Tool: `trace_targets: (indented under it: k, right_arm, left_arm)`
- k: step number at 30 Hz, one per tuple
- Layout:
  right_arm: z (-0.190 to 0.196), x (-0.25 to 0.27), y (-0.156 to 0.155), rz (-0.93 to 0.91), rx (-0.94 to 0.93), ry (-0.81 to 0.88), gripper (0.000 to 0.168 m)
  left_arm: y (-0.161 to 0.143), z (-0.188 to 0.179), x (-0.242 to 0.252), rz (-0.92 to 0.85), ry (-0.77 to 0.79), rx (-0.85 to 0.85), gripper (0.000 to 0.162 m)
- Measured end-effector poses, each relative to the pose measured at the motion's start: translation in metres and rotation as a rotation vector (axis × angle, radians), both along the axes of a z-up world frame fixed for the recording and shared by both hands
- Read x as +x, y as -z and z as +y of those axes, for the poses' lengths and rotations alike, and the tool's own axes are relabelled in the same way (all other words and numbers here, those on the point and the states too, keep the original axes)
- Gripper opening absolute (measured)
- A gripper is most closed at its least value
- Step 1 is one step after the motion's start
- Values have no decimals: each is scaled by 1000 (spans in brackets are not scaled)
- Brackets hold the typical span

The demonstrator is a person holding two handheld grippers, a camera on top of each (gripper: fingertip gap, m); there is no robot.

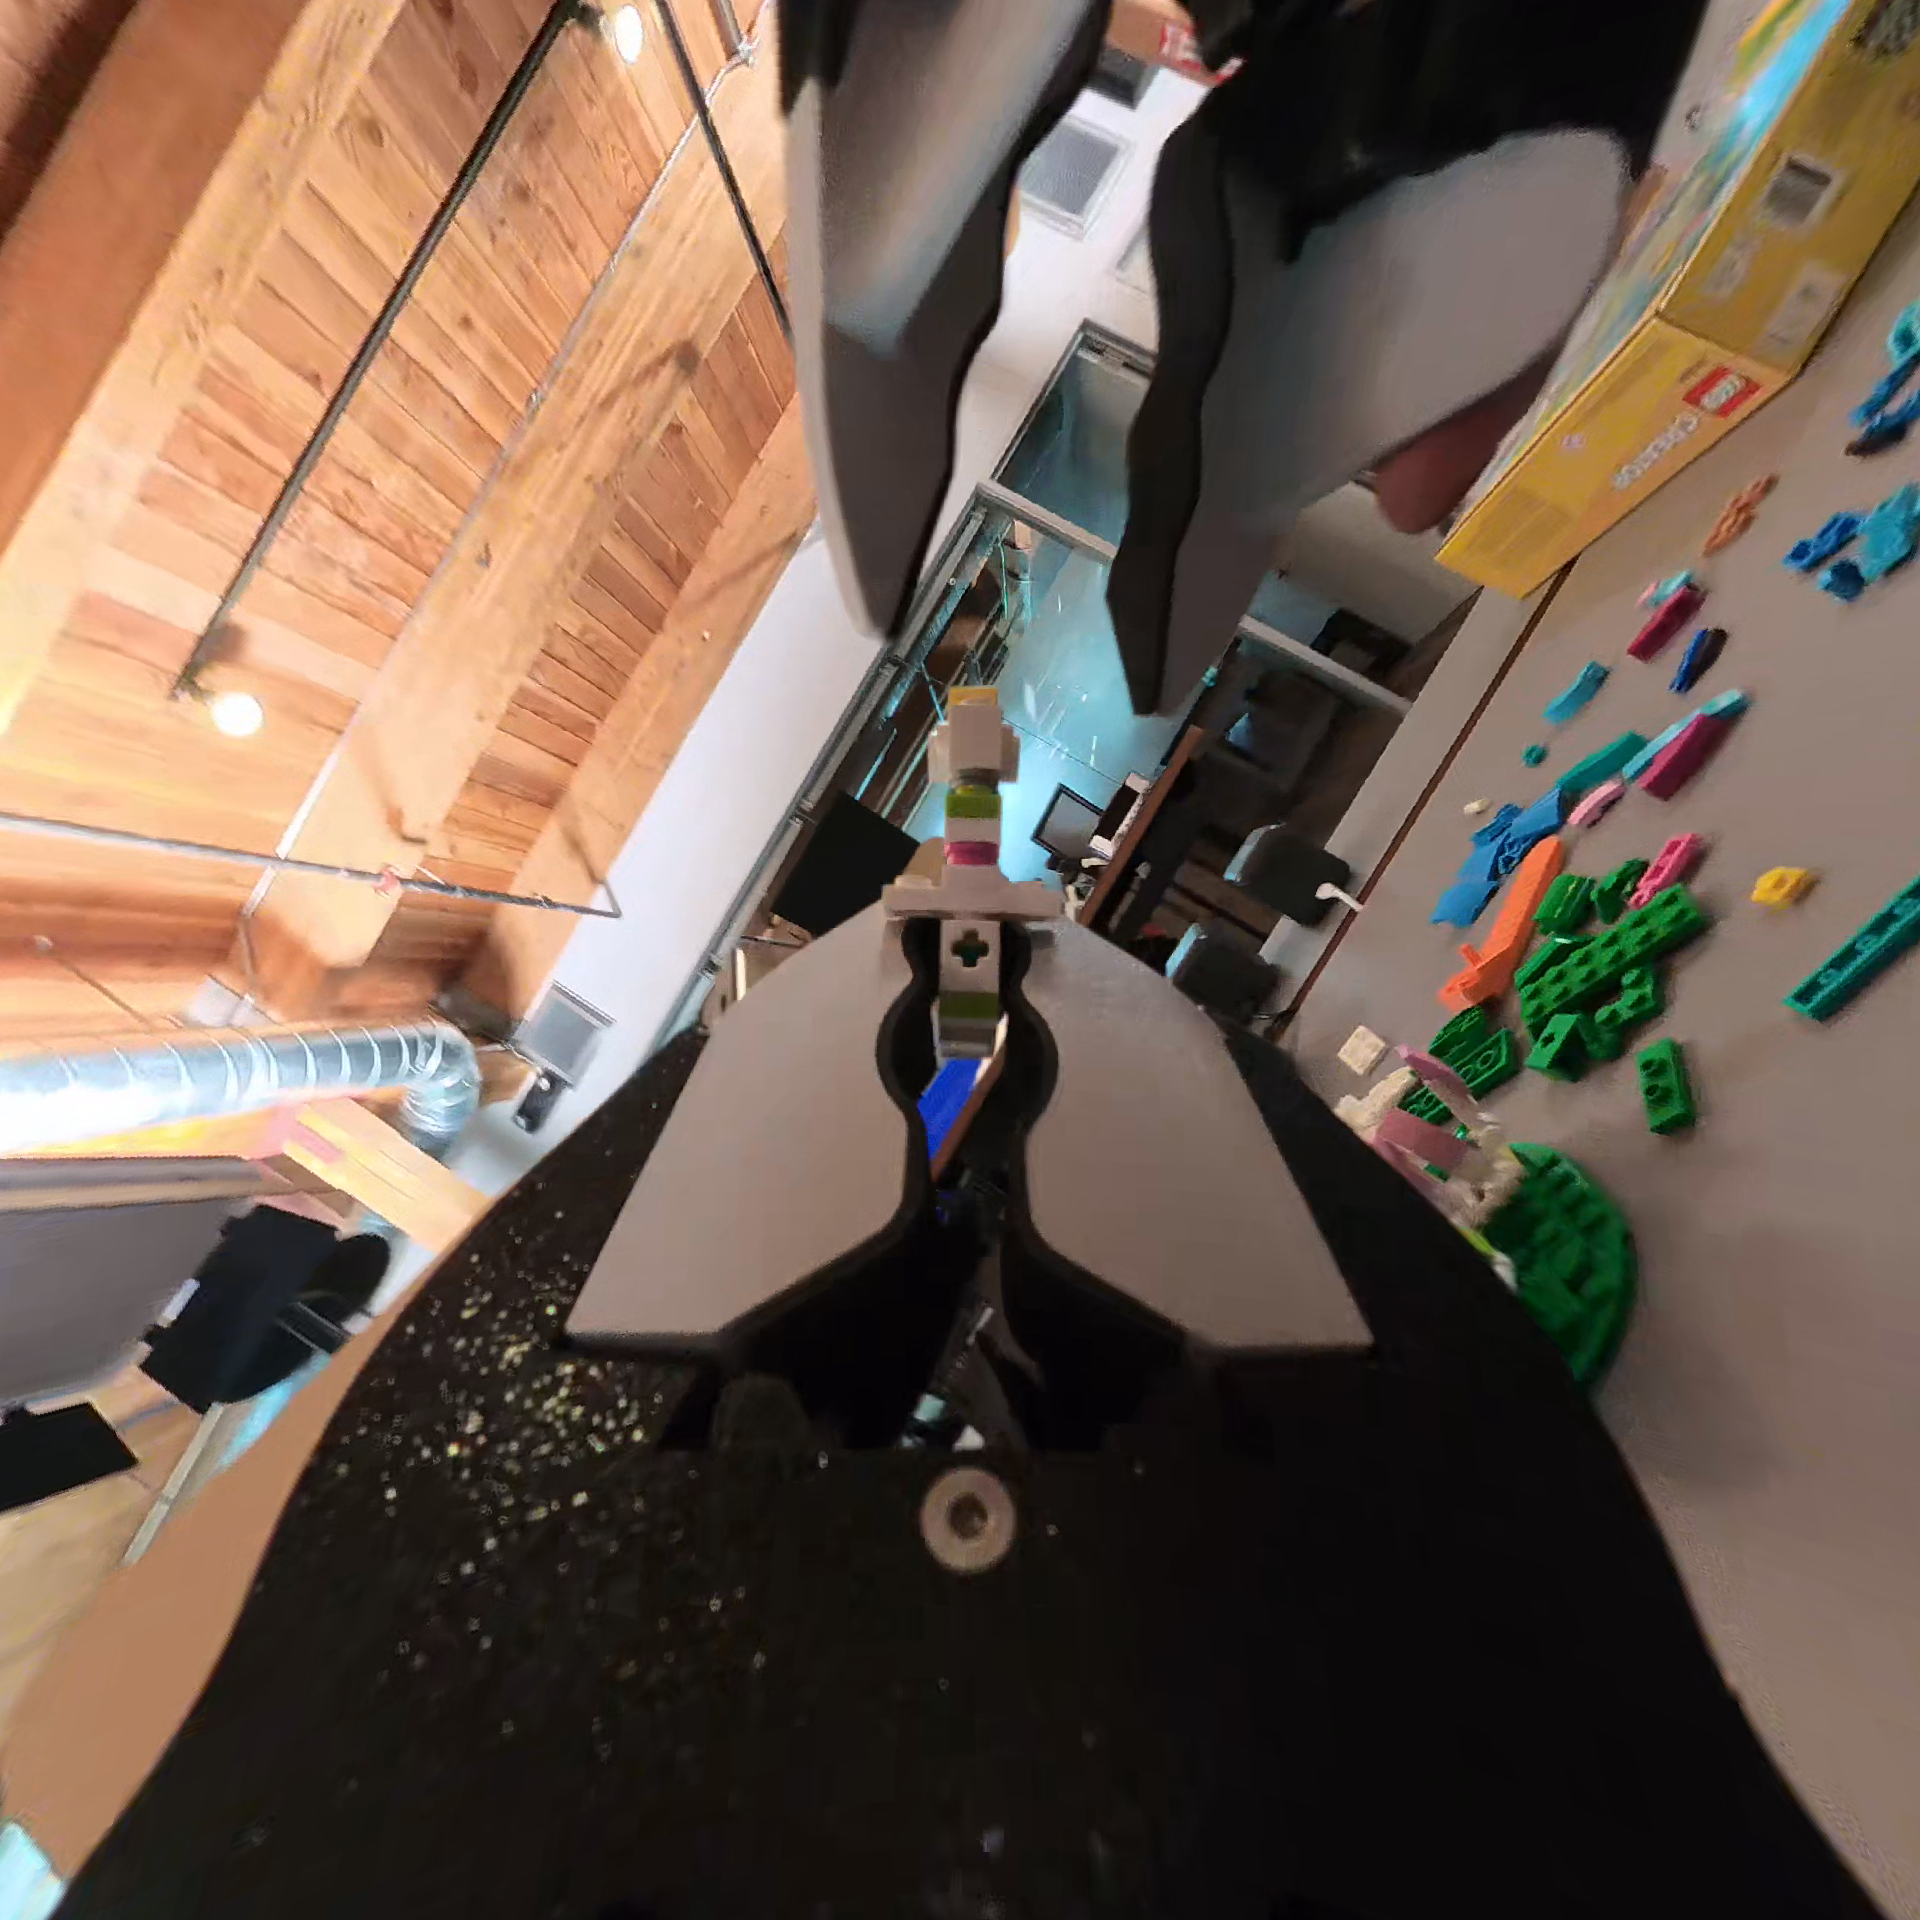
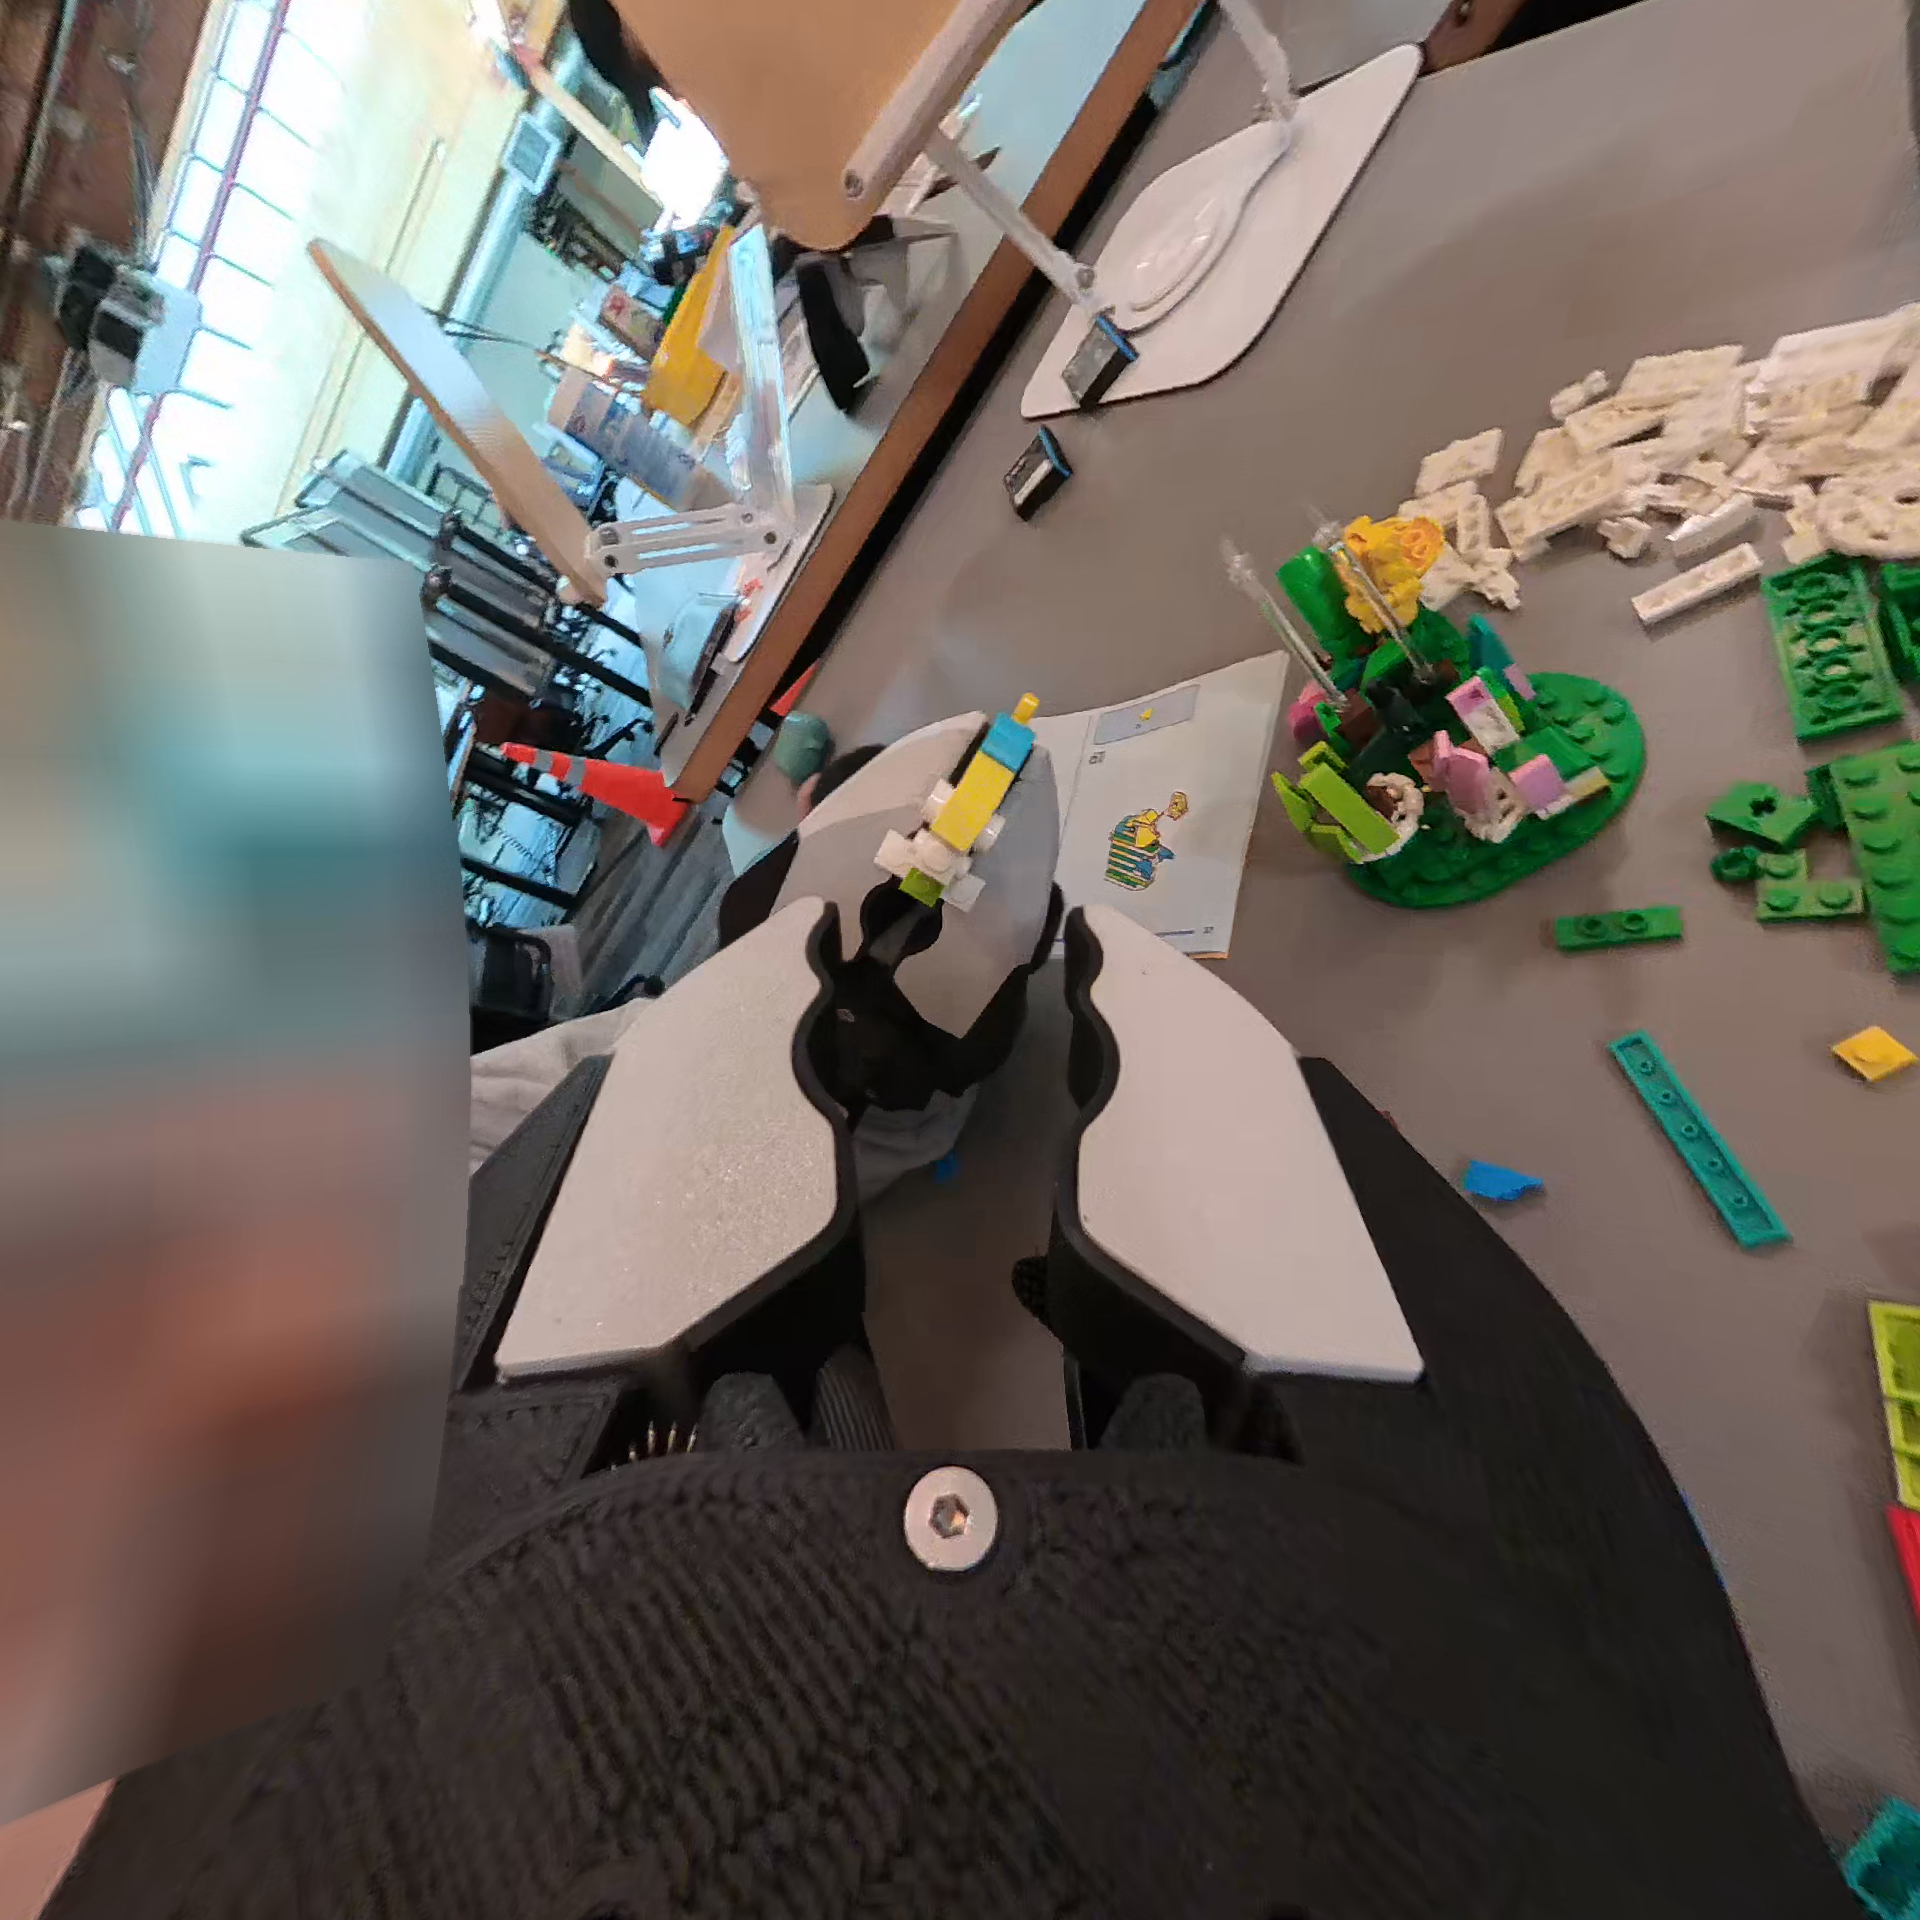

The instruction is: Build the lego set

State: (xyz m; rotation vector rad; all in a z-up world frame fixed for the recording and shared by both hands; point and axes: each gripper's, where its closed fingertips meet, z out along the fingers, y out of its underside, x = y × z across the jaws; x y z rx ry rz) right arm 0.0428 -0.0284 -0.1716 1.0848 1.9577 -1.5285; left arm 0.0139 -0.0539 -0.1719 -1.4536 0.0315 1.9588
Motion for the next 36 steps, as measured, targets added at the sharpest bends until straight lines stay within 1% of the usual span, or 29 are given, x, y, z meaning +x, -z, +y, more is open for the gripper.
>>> trace_targets:
  k: [3, 6, 8, 10, 13, 15, 17, 19, 21, 23, 25, 26, 27, 28, 29, 31, 34, 36]
  right_arm:
    - [-5, 3, 0, -3, -1, 3, 41]
    - [-10, 6, 0, -9, -2, -2, 39]
    - [-9, 4, 1, -1, 7, 15, 31]
    - [-7, 0, 0, -2, -3, 39, 17]
    - [-4, -1, 3, 11, 26, 24, 15]
    - [-1, -3, 4, 46, 52, 6, 15]
    - [6, -8, 3, 102, 87, -18, 15]
    - [14, -12, -2, 172, 124, -61, 15]
    - [23, -20, -6, 266, 173, -70, 15]
    - [28, -23, -11, 346, 206, -87, 15]
    - [32, -19, -13, 408, 240, -145, 15]
    - [32, -15, -13, 439, 257, -184, 15]
    - [33, -11, -13, 466, 276, -227, 15]
    - [33, -6, -12, 492, 291, -272, 15]
    - [33, 0, -12, 514, 299, -315, 15]
    - [31, 12, -11, 538, 306, -408, 15]
    - [29, 29, -6, 558, 327, -526, 15]
    - [27, 38, -4, 560, 332, -585, 15]
  left_arm:
    - [2, 9, 6, 41, -5, -79, 8]
    - [1, 13, 10, 71, -5, -112, 8]
    - [-1, 13, 11, 71, 12, -96, 8]
    - [-2, 14, 12, 54, 38, -68, 8]
    - [1, 19, 13, 36, 59, -81, 18]
    - [3, 22, 12, 2, 97, -56, 30]
    - [9, 26, 9, -84, 161, -24, 46]
    - [20, 33, 7, -215, 237, 3, 53]
    - [31, 44, 11, -392, 371, 43, 60]
    - [34, 48, 13, -542, 460, 130, 72]
    - [34, 49, 13, -694, 546, 249, 89]
    - [34, 50, 15, -782, 609, 309, 94]
    - [33, 52, 18, -872, 690, 374, 95]
    - [30, 54, 24, -957, 784, 447, 92]
    - [25, 54, 30, -1033, 884, 519, 84]
    - [15, 53, 38, -1145, 1046, 630, 75]
    - [9, 52, 49, -1238, 1193, 682, 58]
    - [8, 54, 58, -1271, 1264, 657, 46]
